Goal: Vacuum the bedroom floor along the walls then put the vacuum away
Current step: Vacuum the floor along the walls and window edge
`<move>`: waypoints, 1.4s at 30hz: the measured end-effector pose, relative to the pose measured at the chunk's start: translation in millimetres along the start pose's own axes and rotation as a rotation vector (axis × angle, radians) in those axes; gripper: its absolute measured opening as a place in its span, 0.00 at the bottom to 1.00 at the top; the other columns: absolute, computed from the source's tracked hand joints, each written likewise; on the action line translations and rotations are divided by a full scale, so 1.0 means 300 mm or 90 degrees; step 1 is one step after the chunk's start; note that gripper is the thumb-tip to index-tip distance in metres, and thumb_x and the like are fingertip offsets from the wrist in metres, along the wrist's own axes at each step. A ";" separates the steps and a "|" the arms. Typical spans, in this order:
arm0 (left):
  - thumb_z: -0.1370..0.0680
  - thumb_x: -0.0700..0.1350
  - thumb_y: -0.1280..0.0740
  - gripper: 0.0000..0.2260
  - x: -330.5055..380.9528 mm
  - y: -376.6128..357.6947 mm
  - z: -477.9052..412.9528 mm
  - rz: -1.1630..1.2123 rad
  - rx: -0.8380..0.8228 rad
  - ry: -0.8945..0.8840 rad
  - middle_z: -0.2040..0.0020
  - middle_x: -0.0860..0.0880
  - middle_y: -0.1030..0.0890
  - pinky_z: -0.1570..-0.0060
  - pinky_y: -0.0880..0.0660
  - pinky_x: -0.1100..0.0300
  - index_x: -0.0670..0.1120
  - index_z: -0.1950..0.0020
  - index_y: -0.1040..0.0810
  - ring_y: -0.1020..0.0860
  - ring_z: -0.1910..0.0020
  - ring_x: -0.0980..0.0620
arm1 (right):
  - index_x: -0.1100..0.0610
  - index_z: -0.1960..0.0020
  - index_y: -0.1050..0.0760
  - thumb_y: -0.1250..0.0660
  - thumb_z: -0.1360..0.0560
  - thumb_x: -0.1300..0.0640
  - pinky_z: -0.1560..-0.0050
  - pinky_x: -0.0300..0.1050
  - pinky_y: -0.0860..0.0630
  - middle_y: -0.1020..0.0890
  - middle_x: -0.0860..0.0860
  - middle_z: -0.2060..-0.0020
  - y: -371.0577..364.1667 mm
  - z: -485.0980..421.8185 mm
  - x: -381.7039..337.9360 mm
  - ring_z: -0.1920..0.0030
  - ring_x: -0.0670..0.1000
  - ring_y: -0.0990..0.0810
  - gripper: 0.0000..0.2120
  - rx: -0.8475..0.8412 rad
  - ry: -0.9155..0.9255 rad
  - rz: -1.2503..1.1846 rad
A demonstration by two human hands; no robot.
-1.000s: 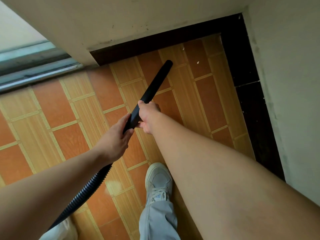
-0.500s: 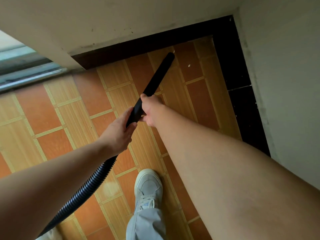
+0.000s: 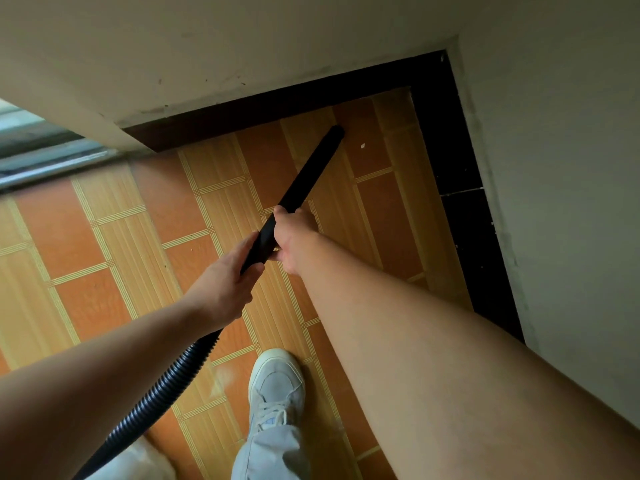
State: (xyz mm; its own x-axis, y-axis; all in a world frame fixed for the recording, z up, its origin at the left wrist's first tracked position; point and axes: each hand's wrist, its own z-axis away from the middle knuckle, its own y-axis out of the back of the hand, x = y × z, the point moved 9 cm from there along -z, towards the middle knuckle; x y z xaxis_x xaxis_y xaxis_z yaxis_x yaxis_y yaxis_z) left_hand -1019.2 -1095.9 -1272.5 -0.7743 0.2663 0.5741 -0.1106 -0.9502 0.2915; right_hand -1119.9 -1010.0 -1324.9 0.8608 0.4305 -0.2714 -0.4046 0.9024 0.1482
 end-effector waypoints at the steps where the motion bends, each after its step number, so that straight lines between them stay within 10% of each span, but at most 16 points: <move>1: 0.14 0.50 0.40 0.27 -0.006 -0.008 0.005 0.005 -0.004 0.001 0.50 0.46 0.20 0.67 0.16 0.52 0.60 0.17 0.46 0.18 0.59 0.48 | 0.53 0.28 0.32 0.39 0.15 0.50 0.46 0.63 0.17 0.21 0.58 0.38 0.005 0.006 0.013 0.40 0.63 0.20 0.17 0.001 -0.004 -0.003; 42: 0.15 0.49 0.39 0.24 0.278 -0.213 -0.230 0.070 -0.040 -0.030 0.50 0.47 0.19 0.68 0.19 0.56 0.62 0.19 0.40 0.18 0.59 0.49 | 0.56 0.30 0.30 0.38 0.16 0.48 0.52 0.59 0.17 0.20 0.59 0.41 0.362 -0.071 -0.166 0.42 0.62 0.19 0.18 0.068 -0.018 -0.019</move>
State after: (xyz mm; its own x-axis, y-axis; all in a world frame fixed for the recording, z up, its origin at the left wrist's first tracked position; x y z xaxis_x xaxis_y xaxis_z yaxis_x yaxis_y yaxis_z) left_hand -1119.6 -1024.3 -1296.0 -0.7535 0.1657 0.6362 -0.0663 -0.9819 0.1773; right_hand -1213.4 -933.0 -1315.6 0.8809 0.4019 -0.2501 -0.3451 0.9069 0.2419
